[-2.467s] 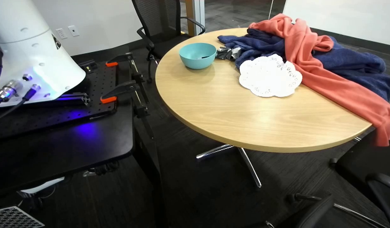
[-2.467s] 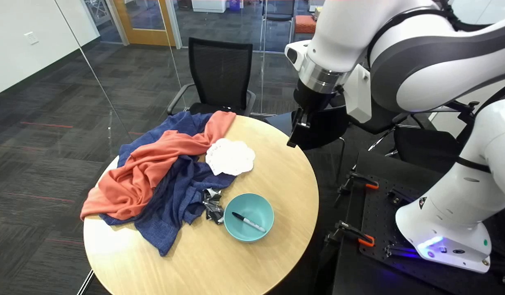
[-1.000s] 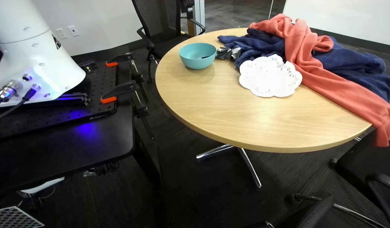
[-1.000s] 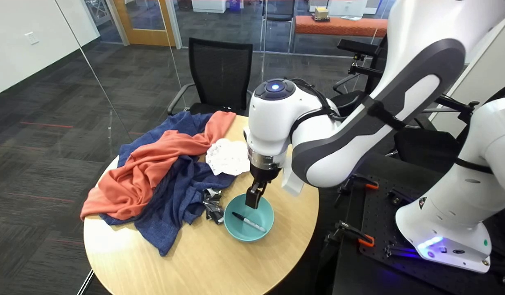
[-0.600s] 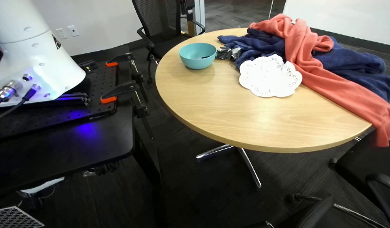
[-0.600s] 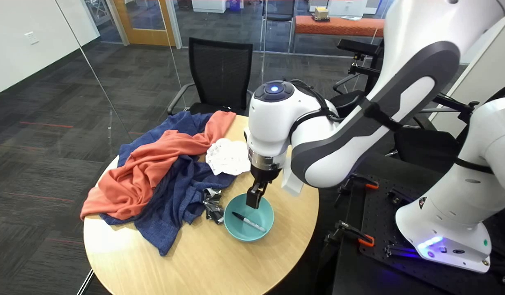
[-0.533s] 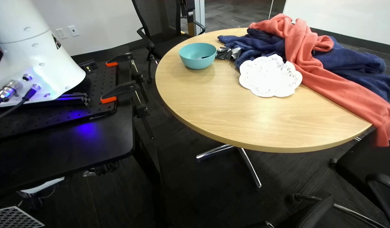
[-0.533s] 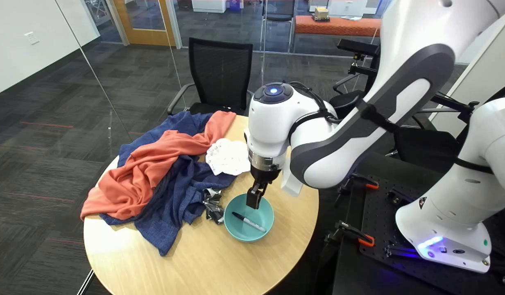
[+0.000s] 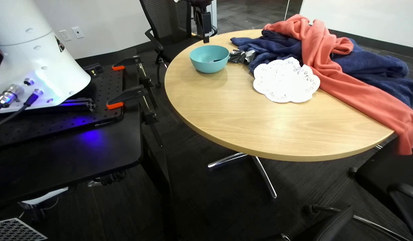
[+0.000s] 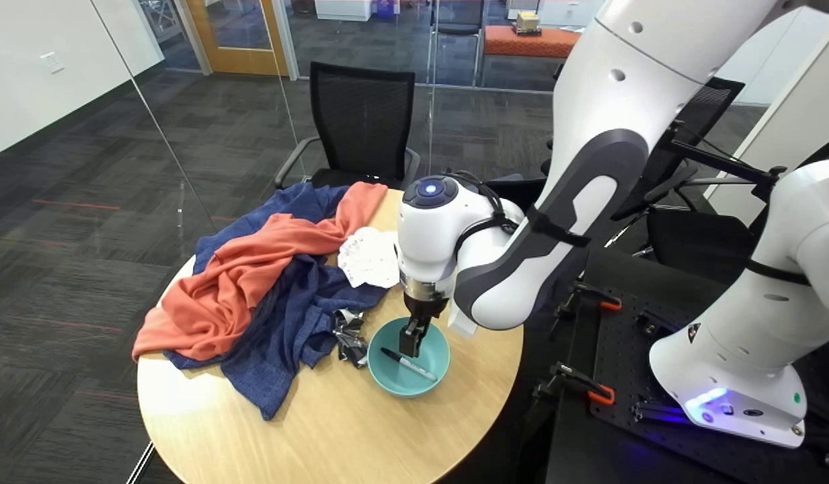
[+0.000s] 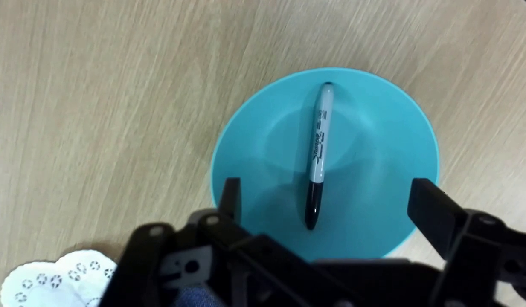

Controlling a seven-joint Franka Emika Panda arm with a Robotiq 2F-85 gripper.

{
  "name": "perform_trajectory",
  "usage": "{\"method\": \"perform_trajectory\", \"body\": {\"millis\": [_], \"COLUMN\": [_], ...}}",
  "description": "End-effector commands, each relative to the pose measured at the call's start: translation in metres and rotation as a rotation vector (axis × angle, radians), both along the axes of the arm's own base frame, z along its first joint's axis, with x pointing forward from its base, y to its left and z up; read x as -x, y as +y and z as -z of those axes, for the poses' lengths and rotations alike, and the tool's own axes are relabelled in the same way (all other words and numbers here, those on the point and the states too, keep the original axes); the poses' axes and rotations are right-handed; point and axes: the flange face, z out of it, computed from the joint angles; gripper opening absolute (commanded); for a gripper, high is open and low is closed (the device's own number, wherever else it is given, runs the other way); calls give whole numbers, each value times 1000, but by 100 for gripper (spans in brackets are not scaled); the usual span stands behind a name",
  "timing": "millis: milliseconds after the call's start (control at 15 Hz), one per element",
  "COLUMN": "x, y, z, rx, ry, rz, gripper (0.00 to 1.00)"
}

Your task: Pick up the pen from the bowl and put it on the table.

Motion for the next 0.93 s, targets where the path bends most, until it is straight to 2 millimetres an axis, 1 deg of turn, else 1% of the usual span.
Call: {"method": "perform_trajectory", "body": {"millis": [0, 533, 867], "x": [-16, -38, -45], "y": [7, 16, 17], "z": [21, 64, 89], "rx": [-6, 15, 12], "ry": [-3, 30, 59], "rz": [-9, -5, 14], "gripper": [100, 100, 100]}}
